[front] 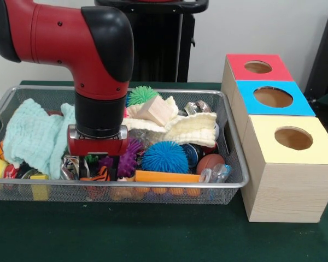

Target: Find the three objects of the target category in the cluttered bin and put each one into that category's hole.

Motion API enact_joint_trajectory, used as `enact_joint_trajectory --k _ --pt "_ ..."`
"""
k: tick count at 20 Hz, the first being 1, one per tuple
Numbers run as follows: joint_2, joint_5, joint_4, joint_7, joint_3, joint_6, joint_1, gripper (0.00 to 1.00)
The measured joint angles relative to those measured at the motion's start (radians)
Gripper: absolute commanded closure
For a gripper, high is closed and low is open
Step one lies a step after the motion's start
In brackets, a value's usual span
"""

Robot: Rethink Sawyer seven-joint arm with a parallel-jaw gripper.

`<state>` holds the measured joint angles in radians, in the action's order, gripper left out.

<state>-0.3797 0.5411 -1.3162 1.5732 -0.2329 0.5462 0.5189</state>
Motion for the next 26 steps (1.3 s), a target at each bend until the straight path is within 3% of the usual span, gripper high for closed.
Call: enact_joint_trajectory --k 26 --pt "0.035 -0.001 0.027 0.000 -0.001 -0.013 0.021 0.00"
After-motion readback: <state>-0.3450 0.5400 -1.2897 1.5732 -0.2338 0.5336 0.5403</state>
